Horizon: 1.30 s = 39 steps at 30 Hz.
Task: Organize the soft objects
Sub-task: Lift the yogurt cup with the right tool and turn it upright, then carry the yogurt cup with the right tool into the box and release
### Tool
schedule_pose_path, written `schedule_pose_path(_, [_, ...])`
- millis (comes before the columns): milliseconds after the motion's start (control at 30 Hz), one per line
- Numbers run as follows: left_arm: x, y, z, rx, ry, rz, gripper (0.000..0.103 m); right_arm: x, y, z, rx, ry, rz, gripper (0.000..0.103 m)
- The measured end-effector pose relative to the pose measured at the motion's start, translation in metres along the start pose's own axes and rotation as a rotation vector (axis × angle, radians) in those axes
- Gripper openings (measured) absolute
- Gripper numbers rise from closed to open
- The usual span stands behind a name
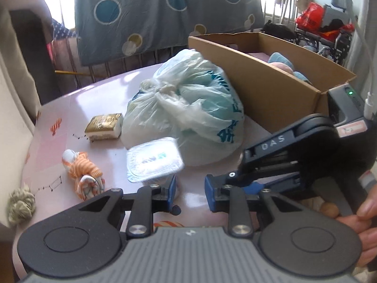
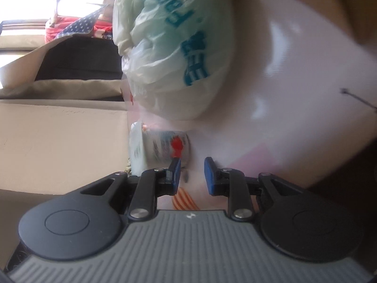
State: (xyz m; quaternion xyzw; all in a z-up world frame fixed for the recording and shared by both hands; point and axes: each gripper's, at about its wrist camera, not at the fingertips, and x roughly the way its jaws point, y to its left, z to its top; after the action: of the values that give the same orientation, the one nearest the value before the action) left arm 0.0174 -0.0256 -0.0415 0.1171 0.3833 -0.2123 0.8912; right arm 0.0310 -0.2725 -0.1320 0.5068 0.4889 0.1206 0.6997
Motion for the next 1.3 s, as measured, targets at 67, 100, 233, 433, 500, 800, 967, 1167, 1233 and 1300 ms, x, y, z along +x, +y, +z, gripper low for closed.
schedule_pose_path(67, [-0.005, 0.000, -0.001, 0.010, -0.017, 0.002, 0.033, -0.010, 0.005, -0.002, -0.058, -0.035, -0.023, 0.022])
schedule_pose_path(100, [-0.008, 0.000, -0.002, 0.017, -0.024, 0.010, 0.039, -0.014, 0.009, -0.004, -0.089, -0.050, -0.026, 0.022])
schedule_pose_path(233, [-0.014, 0.008, -0.005, 0.033, -0.037, 0.063, 0.050, -0.018, 0.031, -0.009, -0.186, -0.083, 0.010, 0.024])
schedule_pose_path(433, [-0.001, 0.025, -0.003, 0.000, -0.013, 0.079, 0.062, -0.004, 0.054, -0.001, -0.258, -0.099, 0.029, 0.030])
schedule_pose_path(500, [0.008, 0.029, -0.003, -0.008, 0.001, 0.072, 0.065, 0.002, 0.056, 0.006, -0.256, -0.099, 0.031, 0.032])
schedule_pose_path(800, [0.049, 0.042, -0.001, -0.054, 0.060, 0.055, 0.066, 0.030, 0.068, 0.026, -0.255, -0.080, 0.014, 0.034])
schedule_pose_path(967, [0.059, 0.052, 0.001, -0.098, 0.045, 0.041, 0.062, 0.044, 0.072, 0.032, -0.257, -0.063, 0.021, 0.034])
schedule_pose_path(1167, [0.057, 0.050, 0.006, -0.101, 0.009, 0.053, 0.051, 0.049, 0.078, 0.029, -0.294, -0.064, 0.035, 0.029])
schedule_pose_path(1233, [0.054, 0.049, 0.007, -0.105, 0.000, 0.059, 0.050, 0.046, 0.082, 0.027, -0.307, -0.066, 0.042, 0.029])
schedule_pose_path(1300, [0.049, 0.048, 0.008, -0.110, -0.006, 0.061, 0.050, 0.043, 0.086, 0.026, -0.318, -0.065, 0.045, 0.029])
